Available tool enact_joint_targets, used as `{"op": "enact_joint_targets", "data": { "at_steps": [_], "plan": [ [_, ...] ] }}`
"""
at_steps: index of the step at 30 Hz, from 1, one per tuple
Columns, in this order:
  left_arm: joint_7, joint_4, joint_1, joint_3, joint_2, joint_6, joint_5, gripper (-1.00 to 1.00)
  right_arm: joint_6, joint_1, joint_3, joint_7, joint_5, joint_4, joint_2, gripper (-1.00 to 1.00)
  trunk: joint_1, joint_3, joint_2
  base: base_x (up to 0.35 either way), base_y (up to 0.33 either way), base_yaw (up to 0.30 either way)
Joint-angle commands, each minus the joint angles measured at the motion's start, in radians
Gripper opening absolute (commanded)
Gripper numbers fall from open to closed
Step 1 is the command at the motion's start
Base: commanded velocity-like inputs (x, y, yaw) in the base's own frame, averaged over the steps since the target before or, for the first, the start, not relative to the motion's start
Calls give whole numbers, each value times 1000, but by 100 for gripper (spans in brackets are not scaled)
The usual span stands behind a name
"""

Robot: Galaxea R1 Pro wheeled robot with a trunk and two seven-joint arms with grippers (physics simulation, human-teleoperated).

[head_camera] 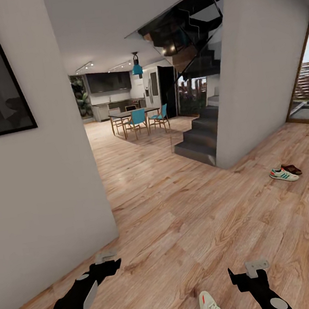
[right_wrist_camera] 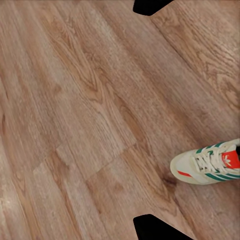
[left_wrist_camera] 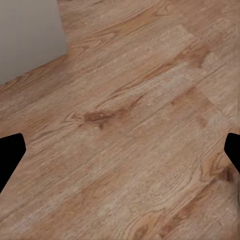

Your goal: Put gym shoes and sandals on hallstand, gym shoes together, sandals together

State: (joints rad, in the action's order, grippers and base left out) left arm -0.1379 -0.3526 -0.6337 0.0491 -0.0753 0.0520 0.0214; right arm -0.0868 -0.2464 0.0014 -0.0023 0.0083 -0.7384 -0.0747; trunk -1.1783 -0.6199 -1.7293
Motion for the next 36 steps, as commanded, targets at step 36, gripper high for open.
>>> {"op": "enact_joint_targets", "data": {
  "at_steps": [36],
  "plan": [
    [-3, -3, -26, 2, 29, 68, -1, 100, -3, -1, 0, 3, 0, 32, 0, 100, -138, -114, -253, 0, 0, 0]
  ]
}}
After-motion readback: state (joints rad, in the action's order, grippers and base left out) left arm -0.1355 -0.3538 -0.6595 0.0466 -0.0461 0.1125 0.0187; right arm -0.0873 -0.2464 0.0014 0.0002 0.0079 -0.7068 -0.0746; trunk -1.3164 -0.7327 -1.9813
